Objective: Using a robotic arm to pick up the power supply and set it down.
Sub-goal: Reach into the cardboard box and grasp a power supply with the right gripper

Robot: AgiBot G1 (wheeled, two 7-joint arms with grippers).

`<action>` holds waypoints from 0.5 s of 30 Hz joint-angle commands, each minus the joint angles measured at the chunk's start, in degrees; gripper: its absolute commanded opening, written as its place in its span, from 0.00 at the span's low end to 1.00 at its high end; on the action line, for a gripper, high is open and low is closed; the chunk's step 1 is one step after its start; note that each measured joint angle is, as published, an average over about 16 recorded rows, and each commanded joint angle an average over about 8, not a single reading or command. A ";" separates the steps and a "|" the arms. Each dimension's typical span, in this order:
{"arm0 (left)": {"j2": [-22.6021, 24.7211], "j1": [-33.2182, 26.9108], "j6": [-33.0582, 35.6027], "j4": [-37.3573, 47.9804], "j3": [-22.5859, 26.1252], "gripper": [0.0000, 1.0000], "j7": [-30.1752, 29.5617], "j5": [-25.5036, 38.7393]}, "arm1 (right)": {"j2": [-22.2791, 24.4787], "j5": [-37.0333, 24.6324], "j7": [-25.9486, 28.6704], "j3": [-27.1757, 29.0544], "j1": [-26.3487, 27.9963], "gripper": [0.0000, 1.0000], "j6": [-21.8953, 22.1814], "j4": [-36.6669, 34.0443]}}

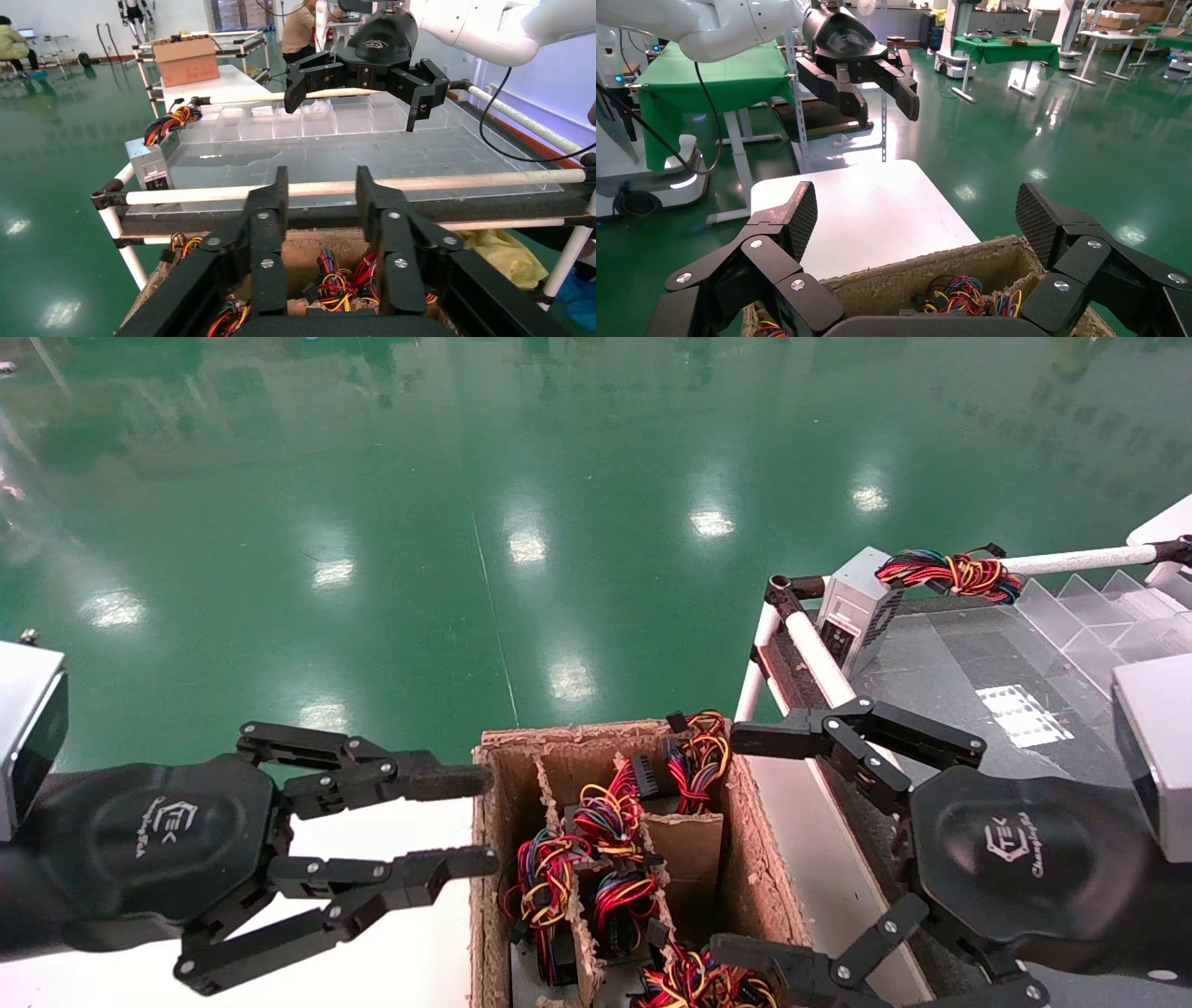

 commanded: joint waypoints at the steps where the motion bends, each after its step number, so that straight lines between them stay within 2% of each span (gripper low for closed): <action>1: 0.00 0.00 0.00 0.00 0.00 1.00 0.00 0.00 | -0.01 0.01 -0.01 0.00 0.00 1.00 -0.02 0.05; 9: 0.00 -0.01 0.01 0.02 0.02 1.00 0.01 -0.01 | 0.29 -0.89 0.48 -0.24 0.16 1.00 0.72 -1.05; 15: 0.00 -0.03 0.02 0.04 0.04 1.00 0.03 -0.01 | 0.28 -4.32 2.64 -1.60 1.96 1.00 2.71 -1.91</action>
